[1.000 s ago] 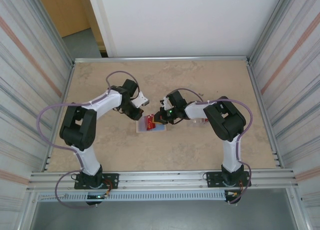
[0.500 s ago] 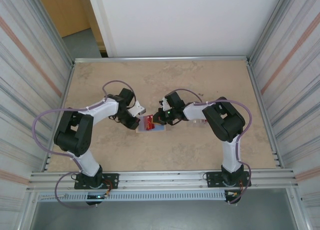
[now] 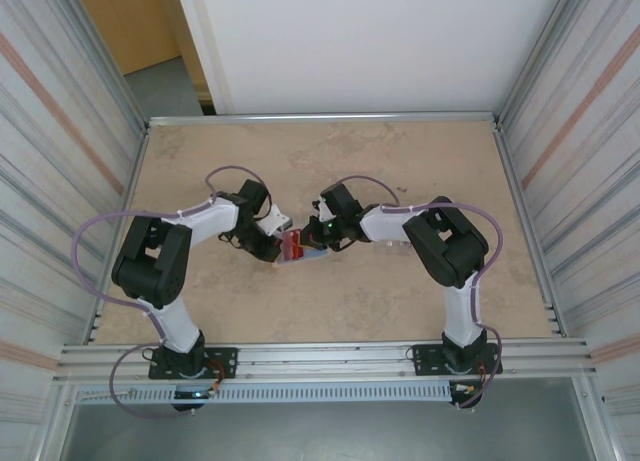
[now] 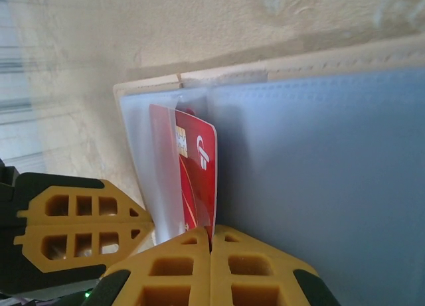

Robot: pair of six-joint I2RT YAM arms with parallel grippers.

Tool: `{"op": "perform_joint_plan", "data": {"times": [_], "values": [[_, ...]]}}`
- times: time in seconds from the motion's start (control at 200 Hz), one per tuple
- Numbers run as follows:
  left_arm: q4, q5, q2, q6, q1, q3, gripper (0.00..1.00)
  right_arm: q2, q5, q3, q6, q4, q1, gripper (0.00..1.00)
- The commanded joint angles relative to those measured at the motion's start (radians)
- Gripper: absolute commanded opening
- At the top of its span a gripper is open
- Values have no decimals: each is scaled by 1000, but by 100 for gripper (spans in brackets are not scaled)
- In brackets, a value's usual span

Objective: Put the credit cards into the card holder
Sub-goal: Insert the credit card into the card slot.

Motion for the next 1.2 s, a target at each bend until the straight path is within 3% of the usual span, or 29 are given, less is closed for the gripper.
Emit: {"op": "perform_joint_plan", "data": {"times": [0.0, 0.19, 0.431, 1.198], "values": [[23, 13, 16, -13, 1, -11, 0, 6, 72, 7, -3, -125, 20, 7], [-16, 9, -48, -45, 24, 15, 0, 2, 92, 30, -32, -189, 18, 17], [33, 37, -53, -125, 119, -22, 0, 11, 109, 102, -95, -300, 18, 21], [27, 88, 169, -194, 104, 85, 0, 122, 147, 382, -291, -594, 54, 25]]}}
